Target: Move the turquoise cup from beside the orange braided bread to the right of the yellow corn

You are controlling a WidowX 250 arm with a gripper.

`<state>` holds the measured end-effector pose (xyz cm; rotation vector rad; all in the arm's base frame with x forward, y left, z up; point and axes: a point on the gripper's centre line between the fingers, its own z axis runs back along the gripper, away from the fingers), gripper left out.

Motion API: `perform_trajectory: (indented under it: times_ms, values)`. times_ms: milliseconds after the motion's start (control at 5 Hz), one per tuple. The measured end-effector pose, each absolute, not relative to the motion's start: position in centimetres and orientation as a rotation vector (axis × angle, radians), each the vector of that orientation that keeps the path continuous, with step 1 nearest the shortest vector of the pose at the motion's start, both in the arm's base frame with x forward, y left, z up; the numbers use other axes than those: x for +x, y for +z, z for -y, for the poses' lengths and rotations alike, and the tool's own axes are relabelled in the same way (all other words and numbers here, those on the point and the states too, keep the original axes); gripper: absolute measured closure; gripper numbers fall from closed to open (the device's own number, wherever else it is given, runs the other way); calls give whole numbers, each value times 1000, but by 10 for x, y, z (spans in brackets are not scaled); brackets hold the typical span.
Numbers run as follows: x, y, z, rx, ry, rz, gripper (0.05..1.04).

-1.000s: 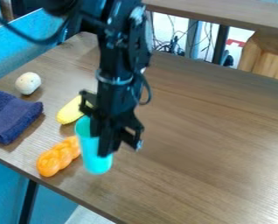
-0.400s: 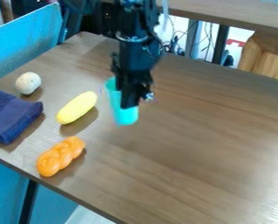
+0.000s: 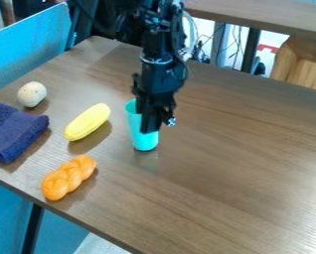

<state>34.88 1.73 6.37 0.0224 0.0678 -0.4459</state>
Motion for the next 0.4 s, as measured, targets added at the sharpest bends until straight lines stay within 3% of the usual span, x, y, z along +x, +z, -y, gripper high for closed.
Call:
perform_trajectory:
  times_ms: [200, 400]
  values:
    - [345, 58, -16, 23, -436, -84, 944]
    - [335, 53, -13, -4, -453, -119, 728]
